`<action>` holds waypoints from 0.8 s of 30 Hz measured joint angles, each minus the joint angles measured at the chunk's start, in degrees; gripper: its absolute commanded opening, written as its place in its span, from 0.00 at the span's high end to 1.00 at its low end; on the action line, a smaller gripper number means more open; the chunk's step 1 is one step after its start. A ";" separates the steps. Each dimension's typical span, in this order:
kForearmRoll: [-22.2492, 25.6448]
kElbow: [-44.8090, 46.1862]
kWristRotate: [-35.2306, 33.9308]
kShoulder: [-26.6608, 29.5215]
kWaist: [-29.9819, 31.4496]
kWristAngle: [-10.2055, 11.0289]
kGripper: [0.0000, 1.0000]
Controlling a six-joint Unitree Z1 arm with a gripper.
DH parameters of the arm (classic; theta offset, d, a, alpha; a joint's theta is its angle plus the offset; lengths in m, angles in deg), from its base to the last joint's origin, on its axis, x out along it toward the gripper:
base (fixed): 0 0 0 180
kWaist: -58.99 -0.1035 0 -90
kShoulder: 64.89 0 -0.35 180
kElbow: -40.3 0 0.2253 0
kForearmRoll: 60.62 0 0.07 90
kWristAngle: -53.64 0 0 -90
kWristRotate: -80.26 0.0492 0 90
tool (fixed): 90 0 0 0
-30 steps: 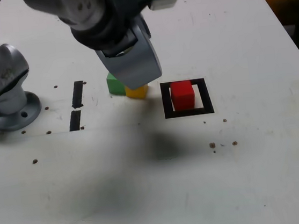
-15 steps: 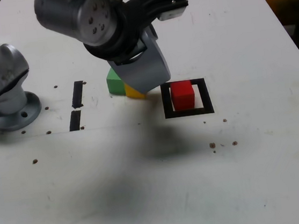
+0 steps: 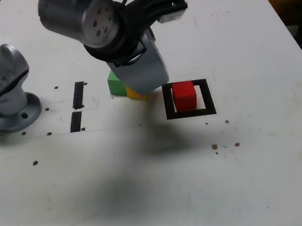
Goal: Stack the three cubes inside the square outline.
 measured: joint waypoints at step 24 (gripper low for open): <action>-0.78 -4.35 12.37 0.07 -9.01 -10.82 0.02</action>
